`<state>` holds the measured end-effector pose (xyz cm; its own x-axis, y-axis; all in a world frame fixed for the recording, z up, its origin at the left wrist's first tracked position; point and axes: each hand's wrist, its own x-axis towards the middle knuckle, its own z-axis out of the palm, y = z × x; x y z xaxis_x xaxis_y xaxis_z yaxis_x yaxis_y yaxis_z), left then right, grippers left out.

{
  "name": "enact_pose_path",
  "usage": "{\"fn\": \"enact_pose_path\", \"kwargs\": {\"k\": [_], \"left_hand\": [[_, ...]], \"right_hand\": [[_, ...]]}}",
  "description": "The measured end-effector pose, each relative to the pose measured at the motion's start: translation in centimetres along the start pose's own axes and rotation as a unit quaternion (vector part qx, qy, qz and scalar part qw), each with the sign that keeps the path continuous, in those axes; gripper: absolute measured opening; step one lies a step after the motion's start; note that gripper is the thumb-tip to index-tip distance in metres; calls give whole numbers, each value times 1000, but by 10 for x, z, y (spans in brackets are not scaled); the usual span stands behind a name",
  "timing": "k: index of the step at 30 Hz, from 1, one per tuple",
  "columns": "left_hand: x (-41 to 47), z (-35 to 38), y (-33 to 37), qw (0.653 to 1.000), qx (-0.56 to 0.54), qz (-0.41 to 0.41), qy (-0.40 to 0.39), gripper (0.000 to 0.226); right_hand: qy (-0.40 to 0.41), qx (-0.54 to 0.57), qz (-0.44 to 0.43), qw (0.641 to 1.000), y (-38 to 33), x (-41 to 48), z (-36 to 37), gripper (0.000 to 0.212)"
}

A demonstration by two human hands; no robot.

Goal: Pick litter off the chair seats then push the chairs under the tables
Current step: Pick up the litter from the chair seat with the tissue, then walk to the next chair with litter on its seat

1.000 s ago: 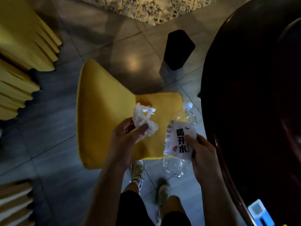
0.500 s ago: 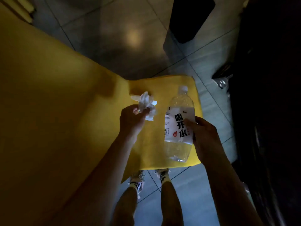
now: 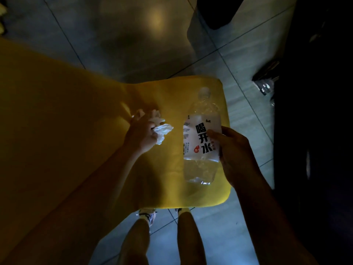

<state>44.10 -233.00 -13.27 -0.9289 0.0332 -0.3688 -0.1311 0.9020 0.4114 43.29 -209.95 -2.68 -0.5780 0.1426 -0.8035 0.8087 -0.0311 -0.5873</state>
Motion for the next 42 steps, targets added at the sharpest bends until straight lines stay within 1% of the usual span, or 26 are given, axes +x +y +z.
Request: {"fn": "enact_pose_path", "kwargs": {"k": [2, 3, 5, 7, 9, 11, 12, 14, 15, 16, 17, 19, 21, 22, 23, 26, 29, 32, 34, 36, 39, 42], "left_hand": [[1, 4, 2, 1000, -11, -18, 22, 23], [2, 2, 4, 999, -21, -42, 26, 21], [4, -6, 10, 992, -50, -113, 21, 17], [3, -19, 17, 976, -110, -185, 20, 17], [-3, -37, 28, 948, -200, -244, 39, 20], [-13, -63, 34, 924, -267, -262, 72, 31], [-20, -81, 39, 908, -308, -273, 84, 38], [-36, -123, 54, 849, -423, -303, 88, 53], [-44, -140, 63, 821, -470, -312, 88, 57], [-53, -160, 73, 804, -496, -315, 94, 54], [-63, -178, 84, 797, -507, -312, 101, 47], [-84, -214, 104, 769, -554, -295, 124, 39], [-105, -256, 124, 719, -615, -290, 146, 30], [-117, -277, 130, 700, -638, -277, 162, 24], [-130, -298, 136, 688, -656, -254, 177, 19], [-173, -349, 140, 663, -693, -181, 217, 23], [-226, -384, 120, 630, -711, -152, 273, 23], [-271, -411, 88, 604, -724, -135, 305, 23], [-300, -423, 60, 598, -722, -135, 319, 21], [-327, -431, 29, 602, -710, -138, 338, 20], [-370, -445, -32, 611, -687, -144, 365, 20], [-408, -464, -90, 609, -675, -147, 390, 18]], "right_hand": [[2, -6, -5, 1000, -1, -1, 2, 31], [-4, -12, -5, 1000, -1, -2, 5, 31], [-19, -22, -8, 1000, 1, -6, 11, 30], [-26, -21, -16, 999, 1, -11, 15, 29], [-27, -9, -21, 999, -2, -20, 16, 28], [-30, 20, -14, 999, -12, -32, 16, 28], [-32, 37, -9, 999, -21, -40, 17, 28], [-33, 61, -9, 998, -42, -60, 20, 29], [-35, 73, -13, 997, -53, -70, 21, 27], [-42, 84, -20, 995, -67, -84, 22, 25], [-54, 92, -29, 994, -81, -99, 23, 21], [-81, 92, -54, 991, -107, -133, 28, 15], [-105, 90, -85, 987, -131, -164, 34, 16], [-114, 91, -97, 985, -143, -181, 38, 16], [-120, 95, -109, 982, -154, -198, 43, 15], [-146, 112, -135, 974, -180, -248, 58, 14], [-178, 127, -155, 963, -189, -301, 86, 20], [-206, 133, -174, 954, -190, -345, 121, 21], [-219, 124, -194, 948, -184, -369, 150, 19], [-232, 116, -206, 943, -171, -391, 179, 16], [-241, 105, -193, 945, -141, -422, 237, 16], [-237, 96, -181, 950, -111, -449, 294, 18]]}}
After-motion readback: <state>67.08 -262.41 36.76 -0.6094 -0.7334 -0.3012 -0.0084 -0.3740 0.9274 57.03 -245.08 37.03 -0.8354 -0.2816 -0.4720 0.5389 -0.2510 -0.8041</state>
